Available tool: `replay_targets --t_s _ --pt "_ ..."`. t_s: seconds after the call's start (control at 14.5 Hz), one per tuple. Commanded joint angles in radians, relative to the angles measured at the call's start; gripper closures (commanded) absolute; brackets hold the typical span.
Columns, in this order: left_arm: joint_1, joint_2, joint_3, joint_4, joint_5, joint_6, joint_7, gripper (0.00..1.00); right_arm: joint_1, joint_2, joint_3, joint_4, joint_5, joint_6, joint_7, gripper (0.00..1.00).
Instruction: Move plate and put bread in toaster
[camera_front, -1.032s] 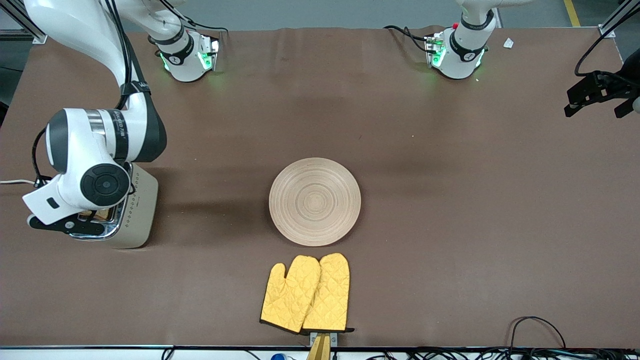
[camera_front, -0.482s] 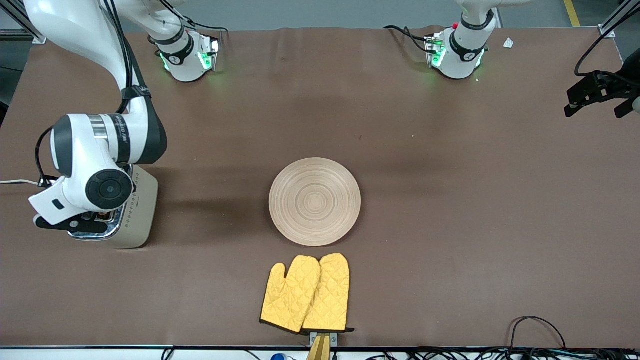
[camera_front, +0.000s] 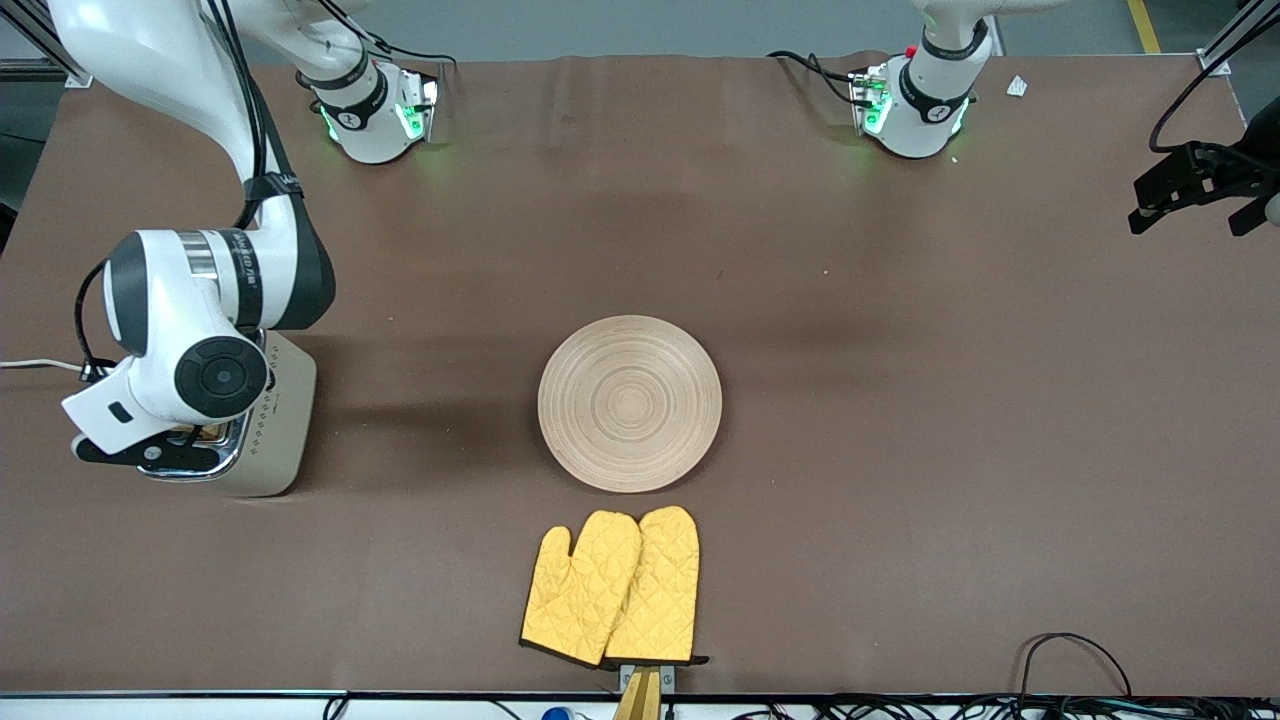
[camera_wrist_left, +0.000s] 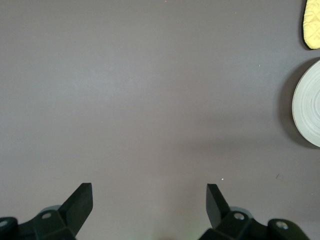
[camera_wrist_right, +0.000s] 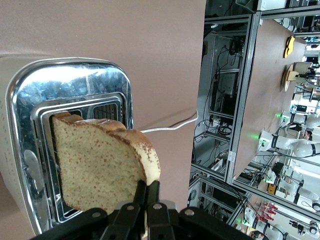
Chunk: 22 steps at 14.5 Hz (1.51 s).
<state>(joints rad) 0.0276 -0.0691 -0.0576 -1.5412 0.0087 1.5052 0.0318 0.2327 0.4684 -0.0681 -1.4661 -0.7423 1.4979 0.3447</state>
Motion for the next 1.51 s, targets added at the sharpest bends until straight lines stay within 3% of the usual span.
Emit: replay_targets --t_s 0.0,0.14,0.28,0.34,0.48,0.55,0.76,1.03,1.45 --pt "-0.005 0.006 0.005 0.021 -0.004 -0.013 0.0 0.0 -0.038 0.033 0.013 -0.014 -0.008 0.025 0.008 0.99" --pt "-0.005 0.006 0.004 0.021 -0.006 -0.014 -0.003 0.0 -0.042 0.071 0.013 -0.014 0.041 0.025 0.01 0.98" --pt "-0.005 0.006 0.005 0.021 -0.006 -0.014 -0.001 0.0 -0.087 0.099 0.013 -0.013 0.156 0.056 0.007 0.92" --pt "-0.005 0.006 0.005 0.021 -0.006 -0.014 -0.001 0.0 -0.098 0.114 0.013 -0.01 0.208 0.08 0.007 0.79" --pt "-0.006 0.006 0.004 0.023 -0.004 -0.014 -0.003 0.0 -0.113 0.127 0.014 0.004 0.233 0.099 -0.01 0.18" --pt "-0.008 0.006 0.004 0.023 -0.003 -0.014 -0.003 0.0 -0.112 0.124 0.019 0.016 0.238 0.099 -0.016 0.03" --pt "-0.008 0.006 0.004 0.023 -0.003 -0.013 -0.001 0.0 -0.105 0.073 0.022 0.11 0.293 0.087 -0.099 0.0" --pt "-0.006 0.006 0.004 0.023 -0.003 -0.013 -0.001 0.0 -0.118 -0.065 0.014 0.129 0.4 0.088 -0.105 0.0" --pt "-0.006 0.006 0.004 0.023 0.002 -0.013 -0.003 0.0 -0.254 -0.278 0.014 0.119 0.805 0.076 -0.185 0.0"
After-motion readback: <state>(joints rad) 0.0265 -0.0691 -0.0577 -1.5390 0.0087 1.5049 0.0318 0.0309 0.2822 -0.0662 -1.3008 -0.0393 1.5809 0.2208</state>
